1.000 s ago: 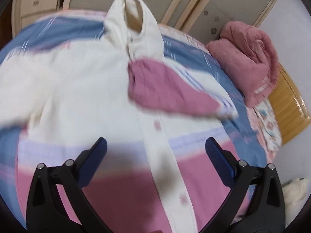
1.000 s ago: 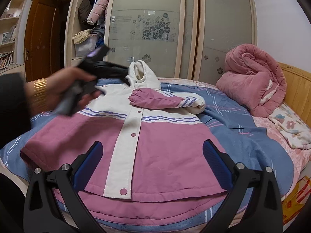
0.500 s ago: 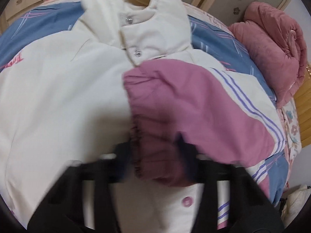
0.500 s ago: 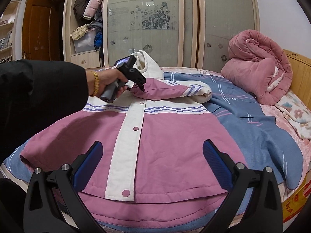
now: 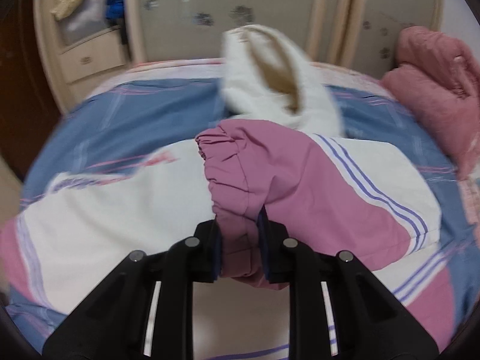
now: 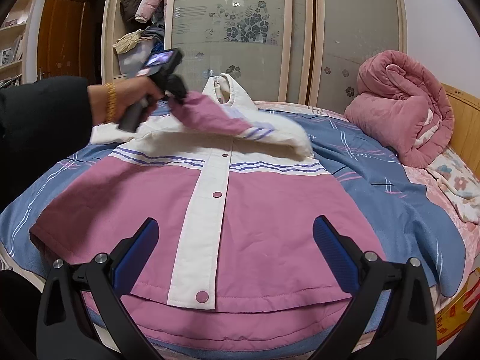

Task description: Fold large clothes

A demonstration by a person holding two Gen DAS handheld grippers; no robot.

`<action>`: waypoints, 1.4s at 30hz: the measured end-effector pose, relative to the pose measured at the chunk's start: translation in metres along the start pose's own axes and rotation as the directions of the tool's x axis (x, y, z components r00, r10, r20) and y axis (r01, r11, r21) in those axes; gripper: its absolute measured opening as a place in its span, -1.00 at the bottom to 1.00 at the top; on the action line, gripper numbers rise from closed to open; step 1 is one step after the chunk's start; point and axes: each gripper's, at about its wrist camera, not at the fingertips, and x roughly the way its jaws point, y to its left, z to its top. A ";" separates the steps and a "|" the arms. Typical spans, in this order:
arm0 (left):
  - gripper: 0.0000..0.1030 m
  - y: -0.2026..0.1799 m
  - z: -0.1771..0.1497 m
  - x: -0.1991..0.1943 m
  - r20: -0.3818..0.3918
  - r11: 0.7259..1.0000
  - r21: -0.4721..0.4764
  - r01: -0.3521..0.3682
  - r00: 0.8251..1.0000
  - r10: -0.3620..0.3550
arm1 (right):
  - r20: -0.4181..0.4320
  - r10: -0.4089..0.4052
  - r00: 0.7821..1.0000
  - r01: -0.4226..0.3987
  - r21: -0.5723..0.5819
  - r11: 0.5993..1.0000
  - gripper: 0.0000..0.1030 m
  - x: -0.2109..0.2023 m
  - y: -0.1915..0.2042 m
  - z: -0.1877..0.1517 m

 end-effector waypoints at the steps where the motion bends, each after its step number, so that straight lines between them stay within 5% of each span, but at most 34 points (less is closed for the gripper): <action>1: -0.61 0.015 -0.006 0.004 -0.022 1.000 -0.020 -0.015 1.000 0.014 | 0.000 0.000 1.000 0.000 -0.001 1.000 0.97 0.000 0.000 0.000; 3: -0.49 0.030 -0.017 0.018 -0.081 0.999 -0.031 -0.025 0.996 0.023 | 0.000 -0.002 1.000 0.002 -0.004 1.000 0.97 0.000 0.002 0.000; 5: 0.06 0.037 -0.029 0.033 -0.110 0.997 -0.034 -0.076 0.991 0.071 | 0.001 -0.005 1.000 0.005 -0.011 1.000 0.97 0.000 0.004 -0.001; 6: 0.66 0.038 -0.031 0.037 -0.111 0.994 -0.034 -0.106 0.989 0.102 | 0.002 -0.007 1.000 0.007 -0.014 1.000 0.97 0.000 0.004 0.000; 7: 0.92 0.039 -0.035 0.037 -0.088 0.987 -0.039 -0.153 0.985 0.149 | 0.006 -0.008 1.000 0.008 -0.020 1.000 0.97 -0.001 0.006 -0.001; 9: 0.92 0.041 -0.040 0.030 -0.040 0.983 -0.037 -0.181 0.983 0.180 | 0.015 -0.009 1.000 0.010 -0.026 1.000 0.97 -0.002 0.008 0.000; 14: 0.92 0.042 -0.060 -0.043 0.119 0.993 -0.060 -0.107 0.986 0.113 | 0.058 -0.014 0.998 0.016 -0.039 0.999 0.97 -0.011 0.009 0.000; 19: 0.96 0.010 -0.133 -0.179 0.322 0.998 0.022 -0.053 0.946 0.043 | 0.133 -0.019 0.991 0.021 -0.009 1.000 0.97 -0.029 0.001 0.001; 25: 0.96 -0.040 -0.236 -0.290 0.413 0.996 0.086 -0.021 0.911 -0.017 | 0.253 -0.089 0.963 0.081 0.041 0.996 0.97 -0.058 -0.019 0.006; 29: 0.96 -0.048 -0.283 -0.323 0.489 0.997 0.049 -0.054 0.872 0.023 | 0.268 -0.131 0.954 0.129 0.027 0.991 0.97 -0.063 -0.020 0.006; 34: 0.96 -0.047 -0.318 -0.324 0.507 0.990 0.031 -0.138 0.856 0.103 | 0.272 -0.141 0.952 0.146 0.001 0.989 0.97 -0.067 -0.013 0.004; 38: 0.96 -0.040 -0.324 -0.316 0.457 0.995 -0.004 -0.102 0.884 0.093 | 0.253 -0.150 0.956 0.160 -0.022 0.987 0.97 -0.062 -0.008 0.003; 42: 0.96 -0.042 -0.327 -0.312 0.482 0.992 -0.006 -0.125 0.869 0.112 | 0.251 -0.156 0.955 0.175 -0.054 0.983 0.97 -0.062 0.001 0.001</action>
